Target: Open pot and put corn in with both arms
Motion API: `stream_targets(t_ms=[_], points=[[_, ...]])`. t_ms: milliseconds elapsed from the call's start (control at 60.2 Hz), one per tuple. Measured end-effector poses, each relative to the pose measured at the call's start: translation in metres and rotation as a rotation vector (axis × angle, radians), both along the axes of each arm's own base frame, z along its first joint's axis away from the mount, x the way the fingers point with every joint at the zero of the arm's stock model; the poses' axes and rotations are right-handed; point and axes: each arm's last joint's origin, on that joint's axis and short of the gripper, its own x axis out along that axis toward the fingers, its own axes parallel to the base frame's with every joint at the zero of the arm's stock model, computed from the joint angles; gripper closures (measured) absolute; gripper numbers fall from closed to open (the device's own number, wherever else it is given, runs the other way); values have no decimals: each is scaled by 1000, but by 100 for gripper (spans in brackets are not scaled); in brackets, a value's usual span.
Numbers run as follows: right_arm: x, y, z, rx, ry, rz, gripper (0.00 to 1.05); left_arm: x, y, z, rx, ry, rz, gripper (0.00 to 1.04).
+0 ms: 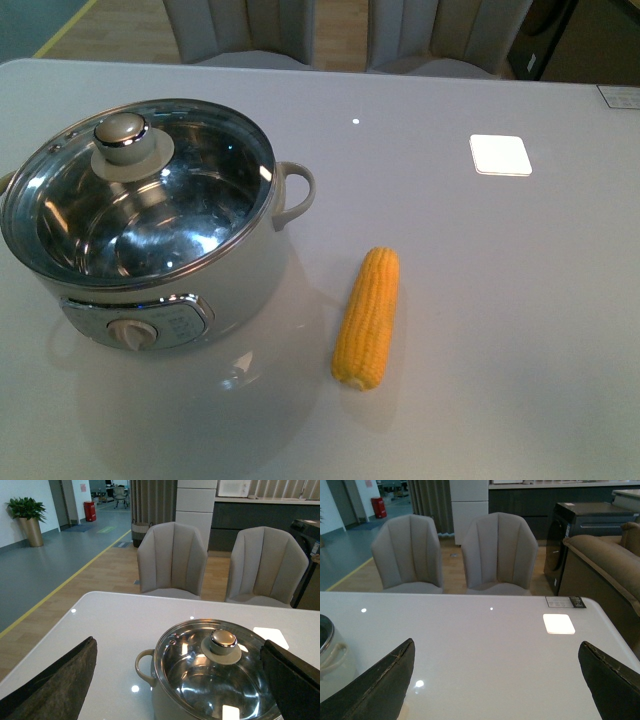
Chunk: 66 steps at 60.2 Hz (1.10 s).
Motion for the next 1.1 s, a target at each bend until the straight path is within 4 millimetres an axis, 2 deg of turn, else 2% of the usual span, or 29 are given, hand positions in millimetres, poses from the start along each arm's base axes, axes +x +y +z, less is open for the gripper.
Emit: stream_targets(t_ms=[946, 1046, 1096], points=[[0, 0, 0, 0, 0, 0, 9, 0, 0, 0, 0, 1, 0, 7], [0, 0, 0, 0, 0, 3, 9, 1, 1, -2, -71, 299, -92, 7], [0, 0, 0, 0, 0, 2, 9, 3, 1, -6, -94, 366, -89, 7]])
